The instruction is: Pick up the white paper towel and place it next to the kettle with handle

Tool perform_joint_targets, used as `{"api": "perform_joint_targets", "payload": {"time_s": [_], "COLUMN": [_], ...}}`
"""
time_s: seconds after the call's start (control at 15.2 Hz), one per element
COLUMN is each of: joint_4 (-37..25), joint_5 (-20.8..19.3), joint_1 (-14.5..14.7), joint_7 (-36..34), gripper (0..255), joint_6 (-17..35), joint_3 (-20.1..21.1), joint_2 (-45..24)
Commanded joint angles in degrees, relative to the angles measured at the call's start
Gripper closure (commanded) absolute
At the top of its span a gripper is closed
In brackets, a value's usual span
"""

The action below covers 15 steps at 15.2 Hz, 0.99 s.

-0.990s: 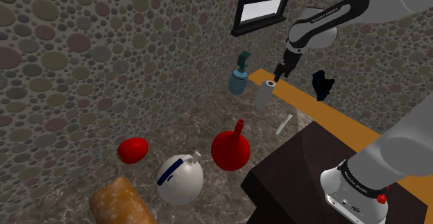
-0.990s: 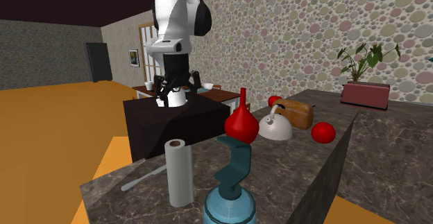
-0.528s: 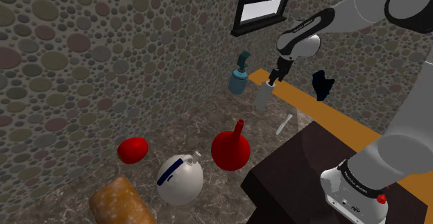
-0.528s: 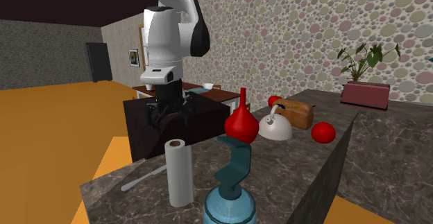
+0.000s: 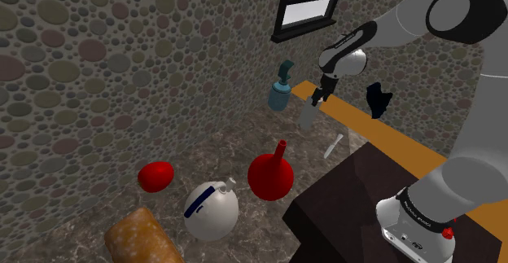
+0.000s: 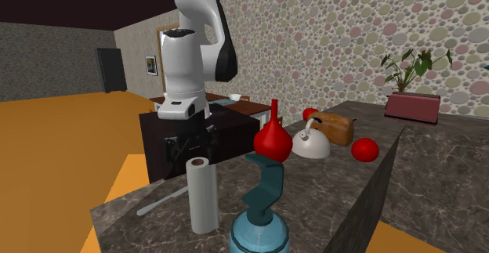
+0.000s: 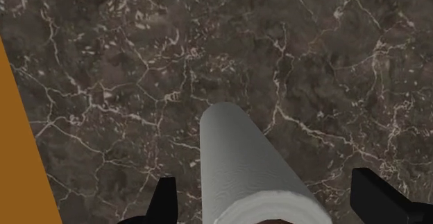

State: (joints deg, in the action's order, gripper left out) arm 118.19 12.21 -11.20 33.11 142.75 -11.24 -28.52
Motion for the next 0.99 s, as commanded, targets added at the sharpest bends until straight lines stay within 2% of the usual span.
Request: {"api": "perform_joint_targets", "payload": {"time_s": [0.0, 0.46, 0.53, 0.92], "joint_4": [-0.33, -0.33, -0.33, -0.35], "joint_5": [0.38, 0.38, 0.38, 0.36], "joint_1": [-0.23, -0.24, -0.24, -0.21], "joint_7": [0.3, 0.29, 0.29, 0.26], "gripper": [0, 0, 255, 255], "joint_6": [0.87, 0.86, 0.86, 0.81], "joint_3": [0.28, 0.28, 0.28, 0.27], "joint_2": [-1.2, -1.19, -1.19, -1.16]}}
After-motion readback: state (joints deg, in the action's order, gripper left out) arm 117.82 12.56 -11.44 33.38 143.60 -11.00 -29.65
